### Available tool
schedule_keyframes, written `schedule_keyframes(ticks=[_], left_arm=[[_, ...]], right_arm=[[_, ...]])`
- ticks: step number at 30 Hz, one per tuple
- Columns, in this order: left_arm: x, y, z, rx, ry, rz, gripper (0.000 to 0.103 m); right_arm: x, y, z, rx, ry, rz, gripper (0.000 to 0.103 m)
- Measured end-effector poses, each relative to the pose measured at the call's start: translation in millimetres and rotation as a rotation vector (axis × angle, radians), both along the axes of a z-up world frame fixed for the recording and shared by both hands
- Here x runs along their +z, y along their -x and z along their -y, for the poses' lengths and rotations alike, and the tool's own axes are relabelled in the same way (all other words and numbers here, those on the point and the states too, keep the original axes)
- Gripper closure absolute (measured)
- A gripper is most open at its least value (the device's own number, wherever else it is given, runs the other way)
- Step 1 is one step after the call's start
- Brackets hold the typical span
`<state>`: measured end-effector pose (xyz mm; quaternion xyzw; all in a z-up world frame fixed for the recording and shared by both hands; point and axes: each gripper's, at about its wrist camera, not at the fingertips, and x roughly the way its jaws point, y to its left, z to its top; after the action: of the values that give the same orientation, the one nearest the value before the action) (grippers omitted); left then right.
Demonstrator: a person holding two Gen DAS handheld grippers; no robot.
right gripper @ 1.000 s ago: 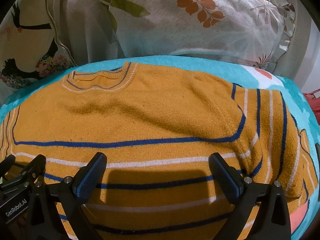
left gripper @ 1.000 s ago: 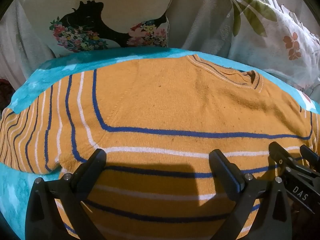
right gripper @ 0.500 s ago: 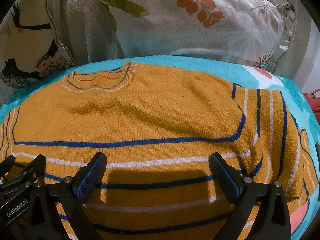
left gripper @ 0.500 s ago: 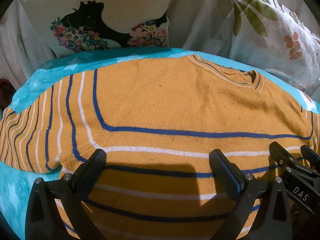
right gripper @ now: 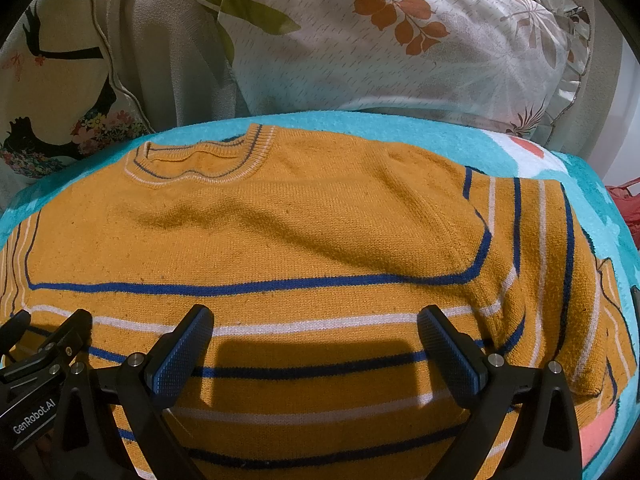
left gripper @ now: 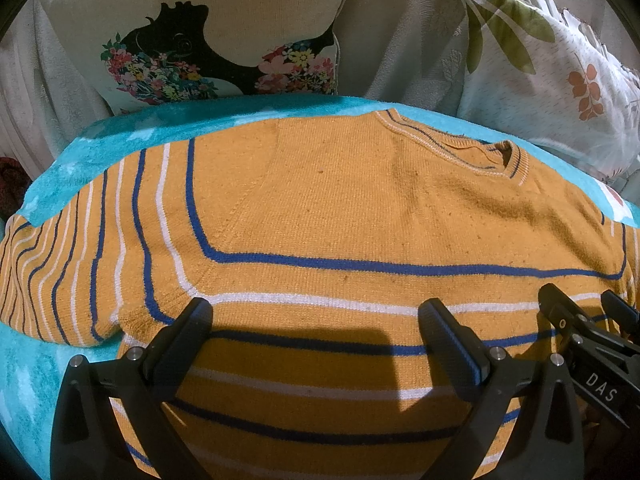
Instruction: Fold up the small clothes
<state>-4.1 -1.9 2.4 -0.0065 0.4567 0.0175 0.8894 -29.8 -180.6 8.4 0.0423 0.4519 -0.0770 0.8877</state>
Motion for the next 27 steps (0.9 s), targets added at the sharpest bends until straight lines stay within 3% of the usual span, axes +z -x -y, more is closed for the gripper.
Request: schedule_keyframes(ticks=[27], left_arm=[[1.7,0.1,-0.5,0.004,-0.004,0.002,0.0]], right_arm=[[-0.3,0.2,-0.1,0.0,-0.005,0.002,0.0]])
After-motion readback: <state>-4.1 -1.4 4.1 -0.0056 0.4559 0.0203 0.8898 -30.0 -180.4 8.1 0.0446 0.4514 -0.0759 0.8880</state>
